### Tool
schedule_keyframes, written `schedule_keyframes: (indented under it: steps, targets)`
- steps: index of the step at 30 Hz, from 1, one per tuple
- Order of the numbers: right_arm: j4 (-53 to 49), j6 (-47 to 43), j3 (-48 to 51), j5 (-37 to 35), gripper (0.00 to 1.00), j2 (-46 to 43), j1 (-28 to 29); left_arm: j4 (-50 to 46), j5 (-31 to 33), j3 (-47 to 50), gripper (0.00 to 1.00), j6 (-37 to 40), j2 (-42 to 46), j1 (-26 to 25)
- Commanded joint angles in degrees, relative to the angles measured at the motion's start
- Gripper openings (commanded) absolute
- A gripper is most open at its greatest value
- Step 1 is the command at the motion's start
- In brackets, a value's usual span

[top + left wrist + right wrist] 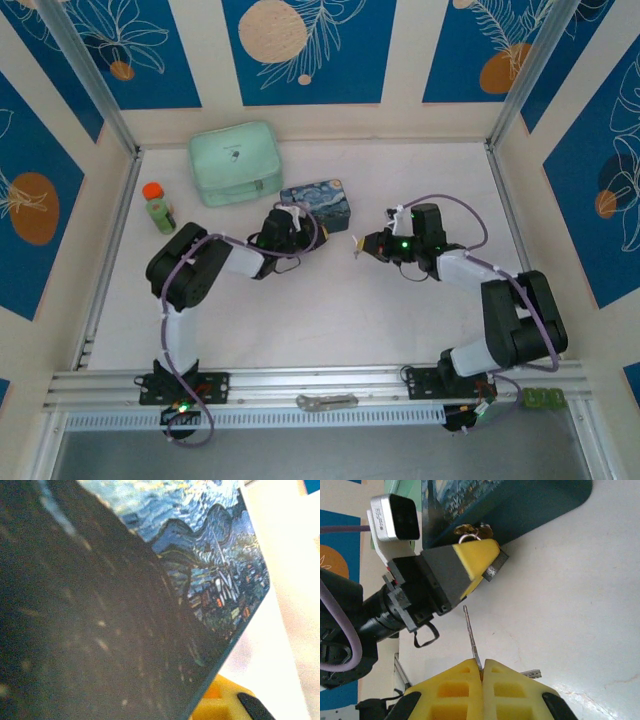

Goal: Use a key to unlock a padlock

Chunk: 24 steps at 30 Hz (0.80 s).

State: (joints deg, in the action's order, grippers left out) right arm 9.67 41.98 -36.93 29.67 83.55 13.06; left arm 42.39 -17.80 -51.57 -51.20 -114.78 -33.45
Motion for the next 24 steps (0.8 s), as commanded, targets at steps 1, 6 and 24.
schedule_keyframes:
  steps: [1, 6, 24]
  targets:
    - [5.7, 4.2, 1.3, 5.7, 0.00, 2.6, 0.2, 9.0, -7.4, 1.2, 0.00, -9.0, 2.9, 0.6]
    - [10.7, 6.9, 1.3, 8.6, 0.00, 6.4, 0.8, 17.5, -10.6, 1.6, 0.00, -16.9, 1.2, 1.2]
    - [24.2, 15.0, 0.4, 9.8, 0.00, 14.2, 3.3, 25.7, -11.4, 3.7, 0.00, -22.3, 0.2, 1.2]
